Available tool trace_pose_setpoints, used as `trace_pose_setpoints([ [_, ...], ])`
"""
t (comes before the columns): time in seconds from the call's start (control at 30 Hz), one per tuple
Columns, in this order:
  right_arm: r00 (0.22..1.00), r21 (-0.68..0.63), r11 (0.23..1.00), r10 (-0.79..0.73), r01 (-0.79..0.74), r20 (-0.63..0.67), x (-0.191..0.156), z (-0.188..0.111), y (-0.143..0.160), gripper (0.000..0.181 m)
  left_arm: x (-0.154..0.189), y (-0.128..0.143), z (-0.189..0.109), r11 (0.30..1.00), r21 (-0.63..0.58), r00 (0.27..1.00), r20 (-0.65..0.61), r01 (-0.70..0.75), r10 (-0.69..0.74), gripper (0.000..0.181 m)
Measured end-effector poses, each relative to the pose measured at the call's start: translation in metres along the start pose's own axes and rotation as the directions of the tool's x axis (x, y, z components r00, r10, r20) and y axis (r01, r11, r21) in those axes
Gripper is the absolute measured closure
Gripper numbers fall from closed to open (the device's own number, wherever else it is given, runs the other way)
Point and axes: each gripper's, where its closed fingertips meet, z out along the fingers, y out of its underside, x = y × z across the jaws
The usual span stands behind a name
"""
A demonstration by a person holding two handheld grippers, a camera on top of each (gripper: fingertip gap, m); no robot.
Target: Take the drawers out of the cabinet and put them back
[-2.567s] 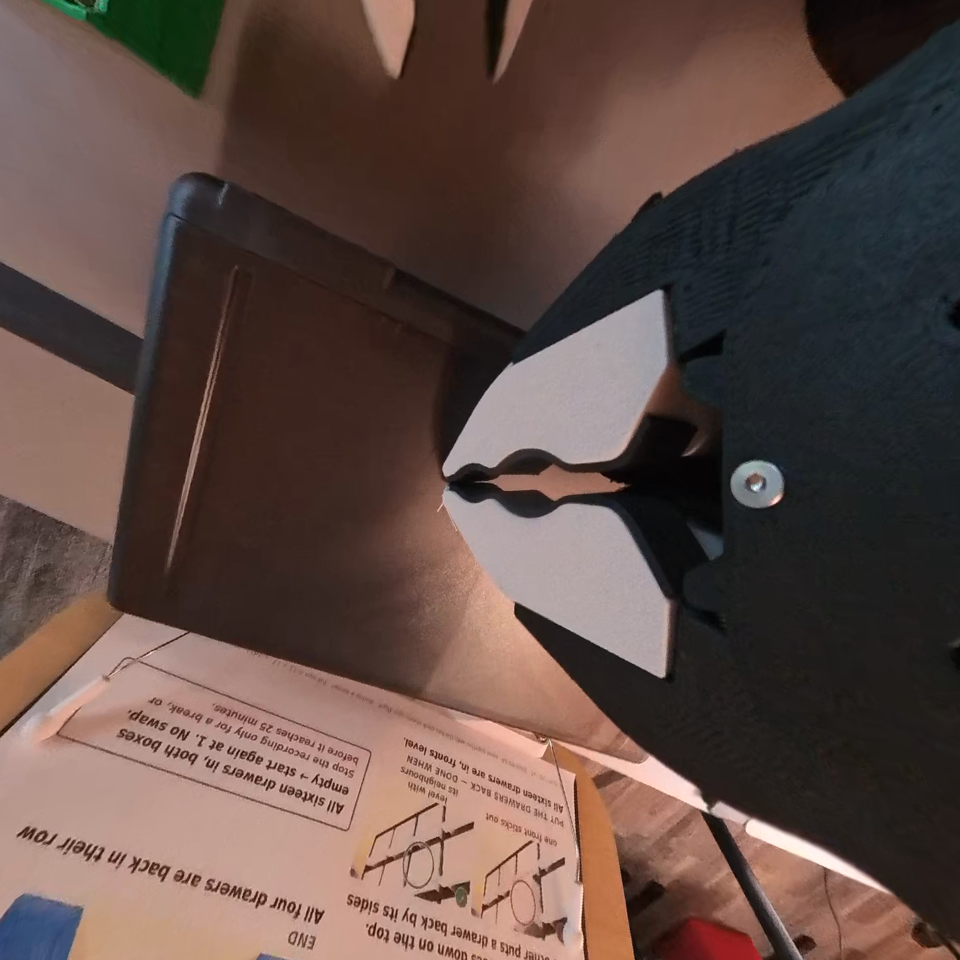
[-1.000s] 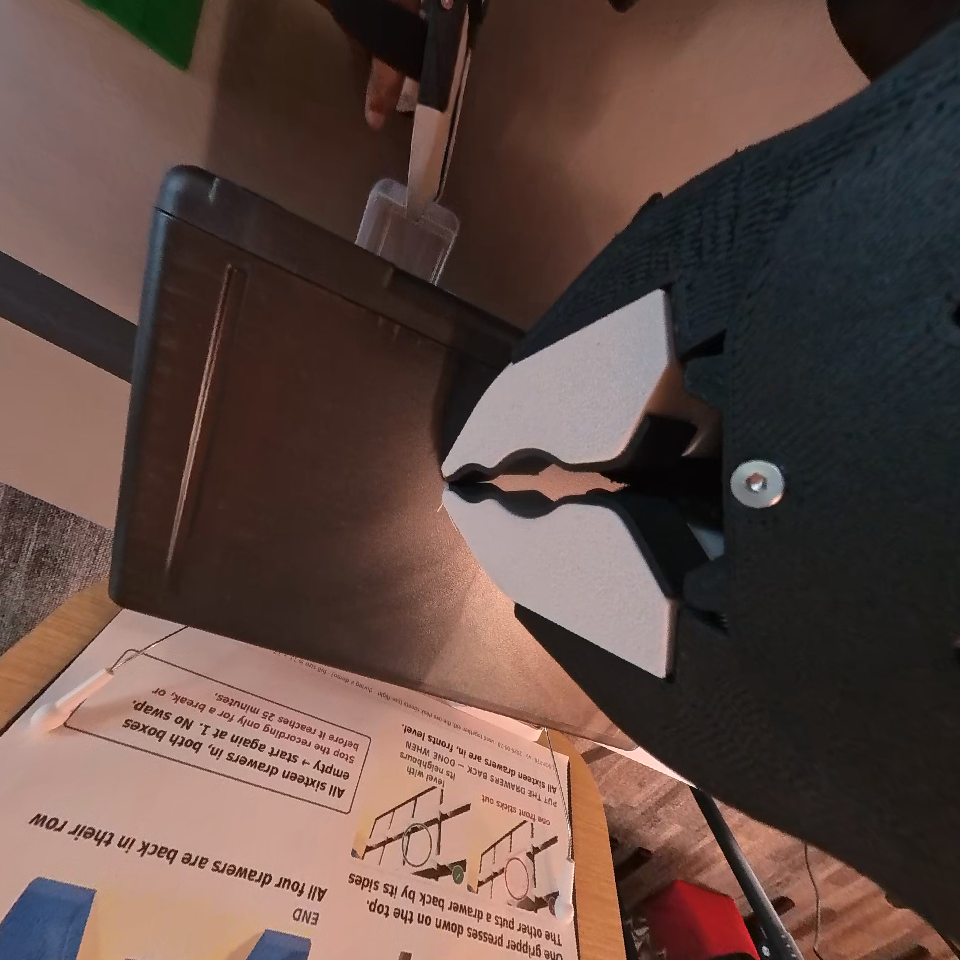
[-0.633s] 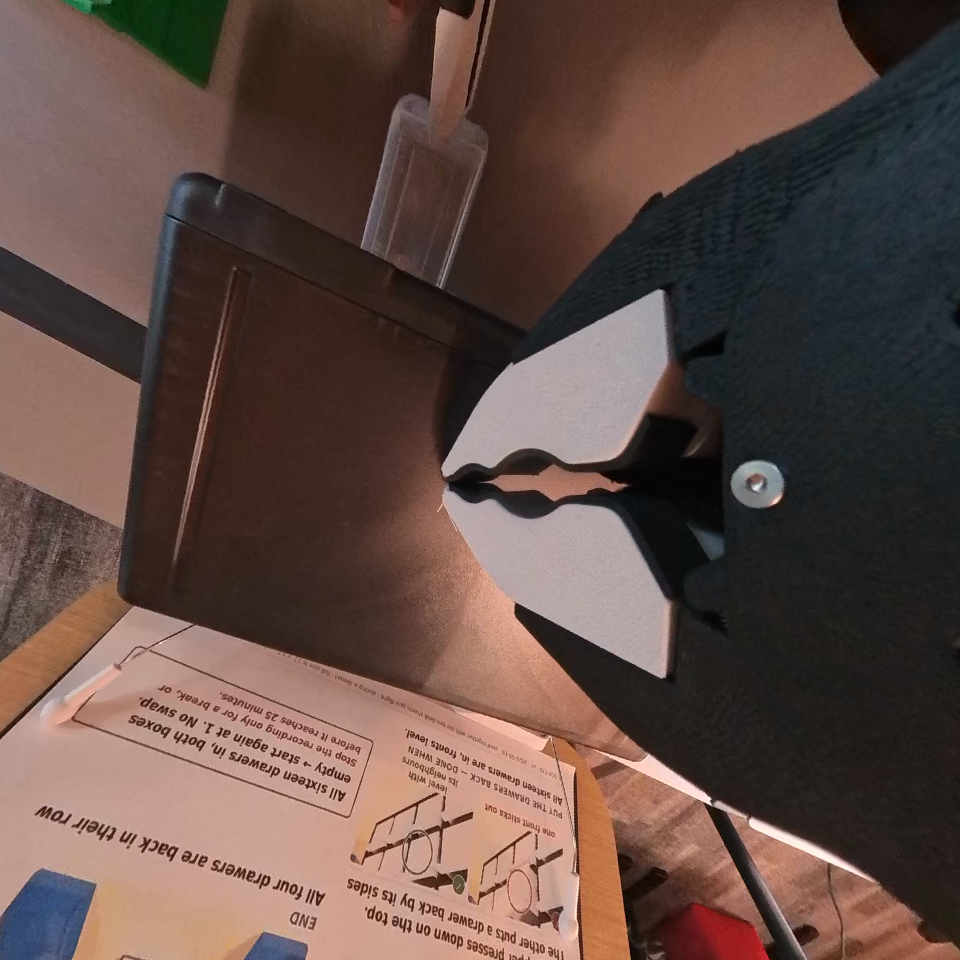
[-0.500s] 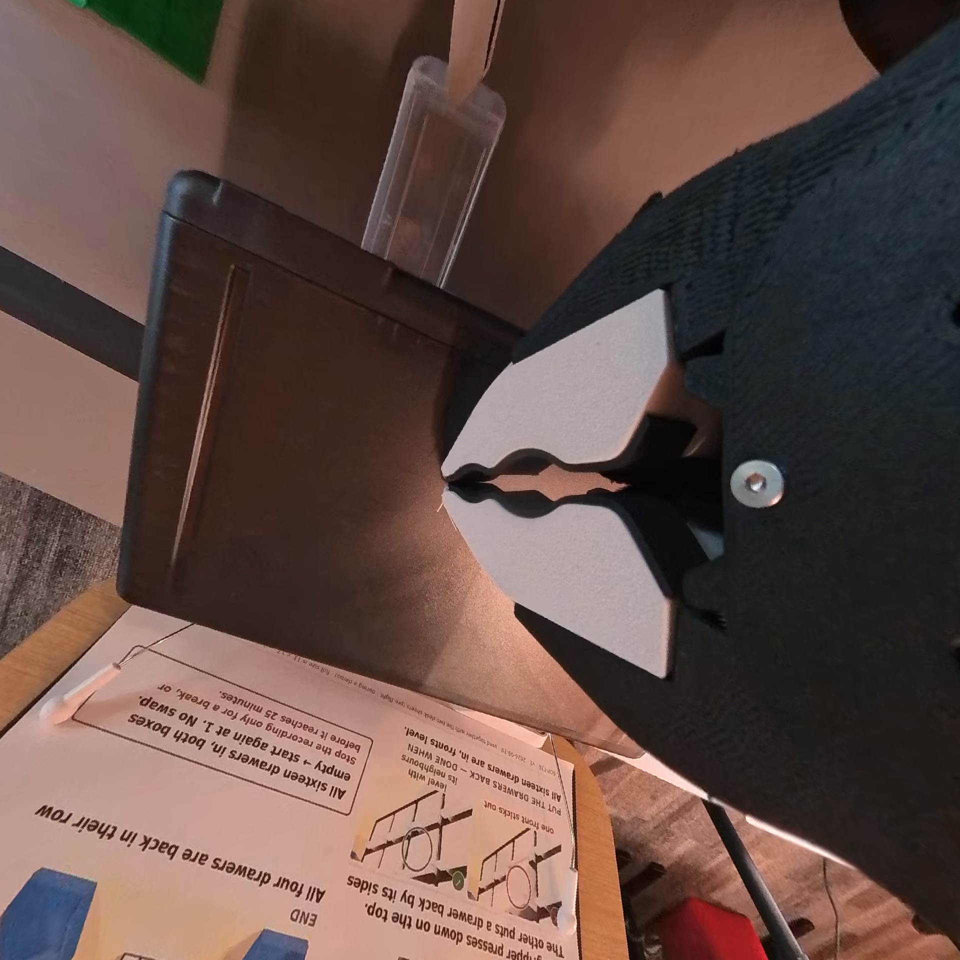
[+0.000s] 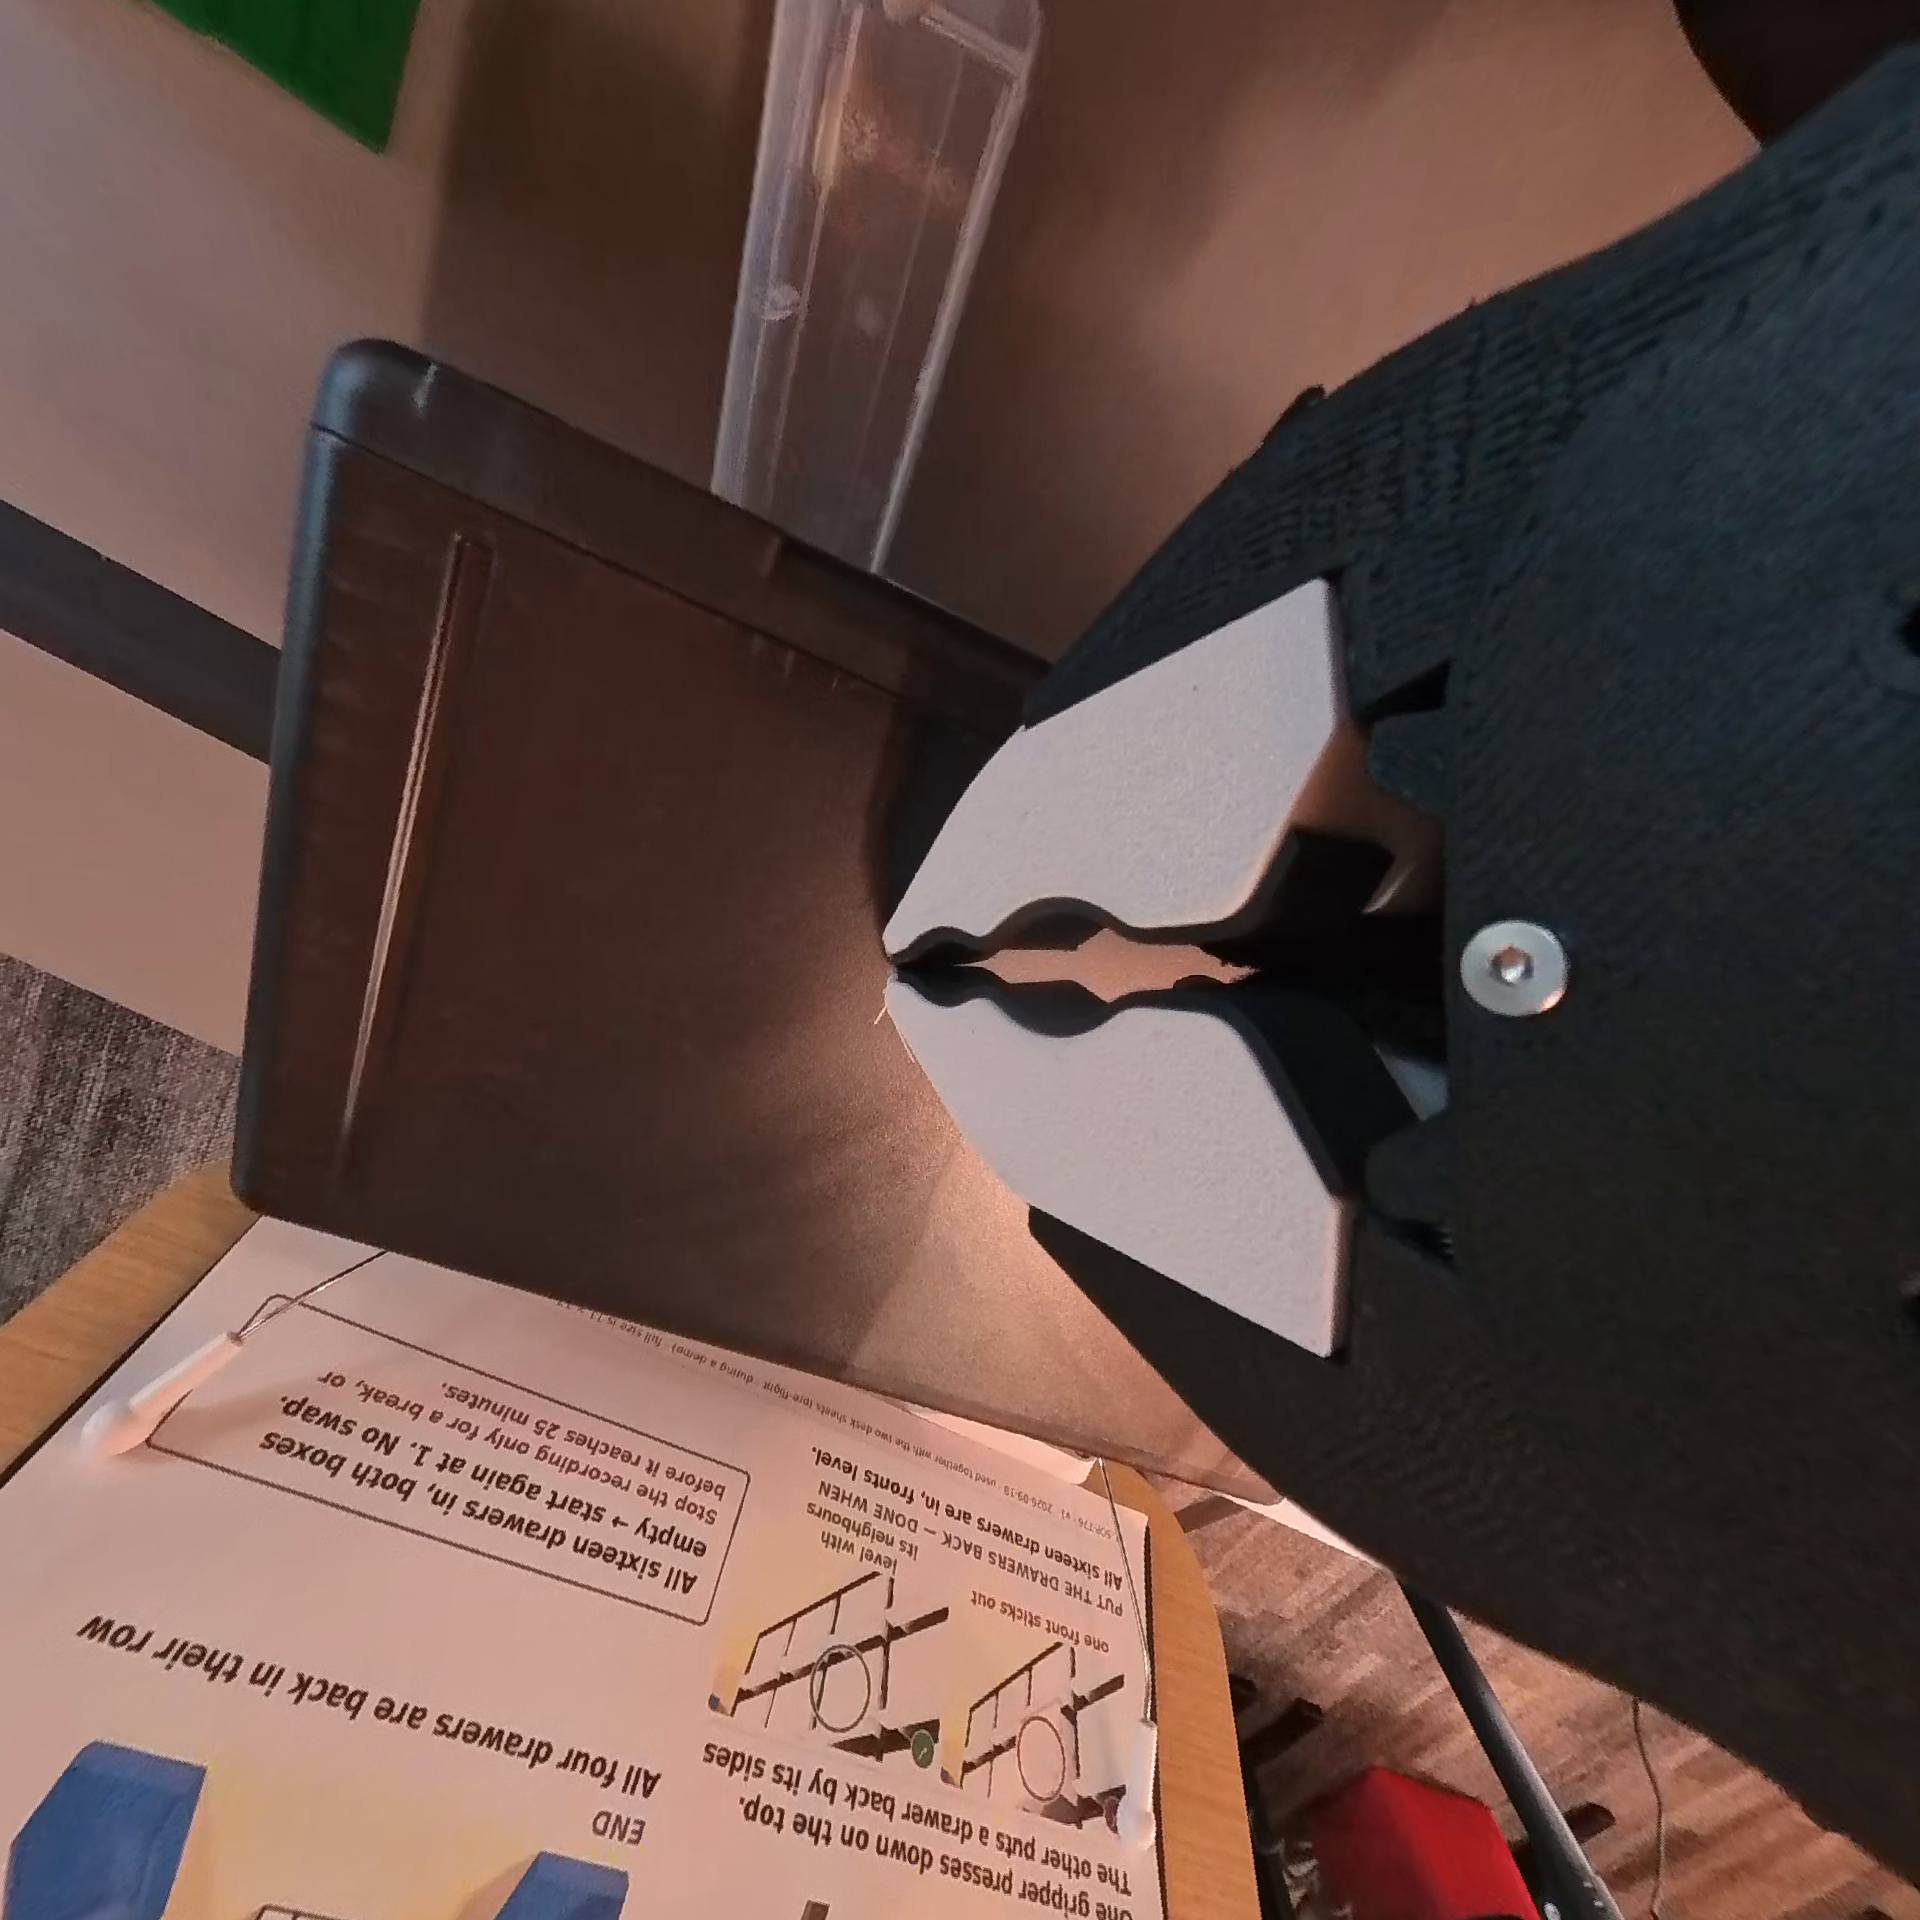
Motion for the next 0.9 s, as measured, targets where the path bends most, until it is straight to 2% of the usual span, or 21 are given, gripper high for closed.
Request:
trace_pose_setpoints([
  [0.13, 0.990, 0.021, 0.995, 0.097, -0.100, 0.102, 0.024, -0.007, 0.002, 0.166, 0.000, 0.000, 0.000, 1.000, -0.001, 1.000, 0.008, -0.001, 0.001, 0.181],
  [0.23, 0.977, 0.035, 0.988, 0.146, -0.153, 0.157, 0.033, -0.023, -0.001, 0.167, 0.000, 0.000, 0.000, 1.000, -0.003, 1.000, 0.003, -0.001, 0.001, 0.181],
  [0.33, 0.948, 0.065, 0.969, 0.219, -0.240, 0.231, 0.026, -0.053, -0.002, 0.167, 0.000, 0.000, 0.000, 1.000, 0.002, 1.000, -0.002, 0.000, 0.000, 0.181],
  [0.43, 0.917, 0.084, 0.923, 0.357, -0.376, 0.181, 0.030, -0.094, 0.012, 0.167, 0.000, 0.000, 0.000, 1.000, 0.018, 1.000, -0.005, 0.006, -0.006, 0.181],
  [0.5, 0.850, 0.010, 0.854, 0.517, -0.521, 0.106, 0.034, -0.124, 0.039, 0.167, 0.000, 0.000, 0.000, 1.000, 0.024, 1.000, -0.008, 0.009, -0.009, 0.181],
  [0.57, 0.773, -0.079, 0.770, 0.634, -0.634, -0.024, 0.036, -0.158, 0.073, 0.168, 0.000, 0.000, 0.000, 1.000, 0.026, 1.000, -0.007, 0.005, -0.004, 0.181],
  [0.67, 0.685, -0.273, 0.629, 0.685, -0.728, -0.247, 0.028, -0.209, 0.129, 0.168, 0.000, 0.000, 0.000, 0.999, 0.031, 1.000, -0.012, 0.013, -0.013, 0.181],
  [0.73, 0.637, -0.393, 0.513, 0.698, -0.763, -0.326, 0.013, -0.232, 0.153, 0.168, 0.000, 0.000, 0.000, 0.999, 0.030, 1.000, -0.007, 0.013, -0.012, 0.181],
  [0.8, 0.596, -0.477, 0.414, 0.730, -0.776, -0.336, -0.006, -0.239, 0.162, 0.168, 0.000, 0.000, 0.000, 1.000, 0.025, 1.000, 0.003, 0.010, -0.010, 0.181],
  [0.9, 0.587, -0.573, 0.338, 0.741, -0.746, -0.327, -0.032, -0.232, 0.168, 0.171, 0.000, 0.000, 0.000, 1.000, 0.019, 1.000, 0.019, 0.005, -0.005, 0.181],
])
